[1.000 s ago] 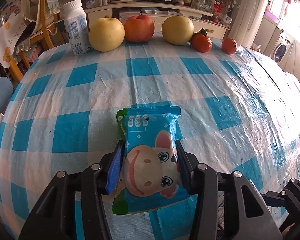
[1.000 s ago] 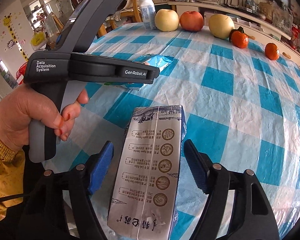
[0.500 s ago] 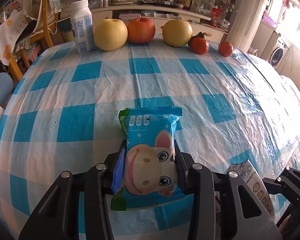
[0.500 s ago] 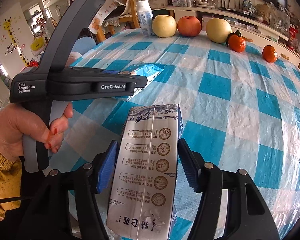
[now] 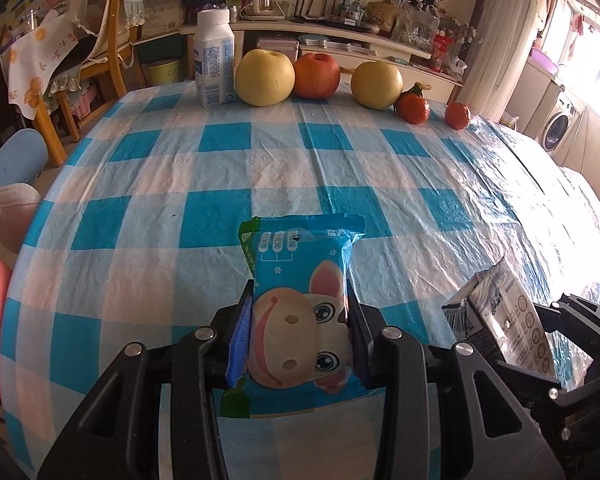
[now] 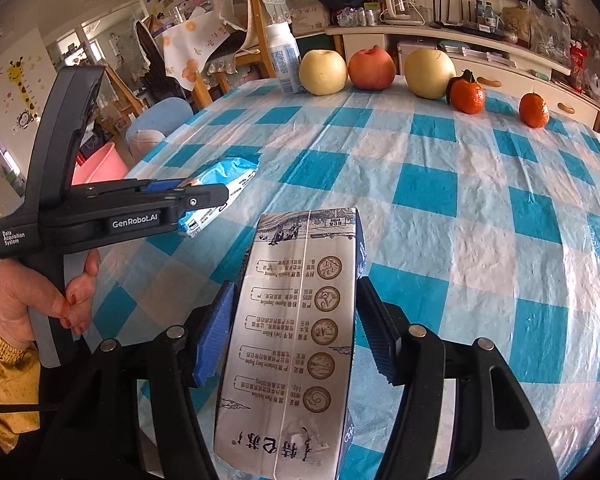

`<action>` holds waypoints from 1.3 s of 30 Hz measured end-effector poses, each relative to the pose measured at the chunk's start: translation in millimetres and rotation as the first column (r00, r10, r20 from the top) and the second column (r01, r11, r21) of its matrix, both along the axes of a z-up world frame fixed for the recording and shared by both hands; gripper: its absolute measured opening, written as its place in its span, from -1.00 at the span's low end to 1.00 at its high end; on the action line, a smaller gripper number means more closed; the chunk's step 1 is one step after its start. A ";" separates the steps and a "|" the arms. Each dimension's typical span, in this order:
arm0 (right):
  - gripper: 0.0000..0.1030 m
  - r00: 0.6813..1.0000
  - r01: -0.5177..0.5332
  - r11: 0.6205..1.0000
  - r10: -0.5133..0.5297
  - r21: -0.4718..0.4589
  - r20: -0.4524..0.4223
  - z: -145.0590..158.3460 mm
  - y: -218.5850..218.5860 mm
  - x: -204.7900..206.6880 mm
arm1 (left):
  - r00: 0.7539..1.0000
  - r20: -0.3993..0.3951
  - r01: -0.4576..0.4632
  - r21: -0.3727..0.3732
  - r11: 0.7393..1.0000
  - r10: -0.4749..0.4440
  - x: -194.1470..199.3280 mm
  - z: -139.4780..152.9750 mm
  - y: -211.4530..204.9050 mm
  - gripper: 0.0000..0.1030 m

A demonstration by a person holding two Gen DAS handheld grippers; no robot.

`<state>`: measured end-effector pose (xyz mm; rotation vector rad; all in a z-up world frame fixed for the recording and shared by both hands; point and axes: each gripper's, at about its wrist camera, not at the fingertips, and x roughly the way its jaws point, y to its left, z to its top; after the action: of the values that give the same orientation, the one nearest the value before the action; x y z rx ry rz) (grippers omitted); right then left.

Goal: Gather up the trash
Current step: 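Carry the snack packet and milk carton over the pink bucket and open both tools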

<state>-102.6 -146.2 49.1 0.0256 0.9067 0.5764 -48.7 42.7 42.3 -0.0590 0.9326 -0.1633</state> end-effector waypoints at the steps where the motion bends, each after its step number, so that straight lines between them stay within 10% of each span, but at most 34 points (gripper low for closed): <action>1: 0.20 1.000 0.004 1.000 -0.004 0.018 0.002 1.8 -1.1 0.3 | 1.000 0.009 -0.004 0.003 1.000 0.003 -2.3 2.8 3.0 -0.19; 20: 0.20 0.996 0.094 0.989 -0.094 0.115 -0.011 20.5 7.1 13.4 | 0.983 0.146 -0.123 0.073 0.990 0.112 -24.6 39.4 64.0 -0.19; 39: 0.20 0.982 0.010 0.999 -0.017 0.040 0.189 73.8 105.2 12.4 | 0.930 0.243 -0.304 0.087 0.949 0.276 -44.2 72.0 157.1 -0.19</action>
<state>-90.2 -41.0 123.0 0.0113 0.7099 0.5736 -92.9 199.8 114.3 -0.0622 0.6926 0.1611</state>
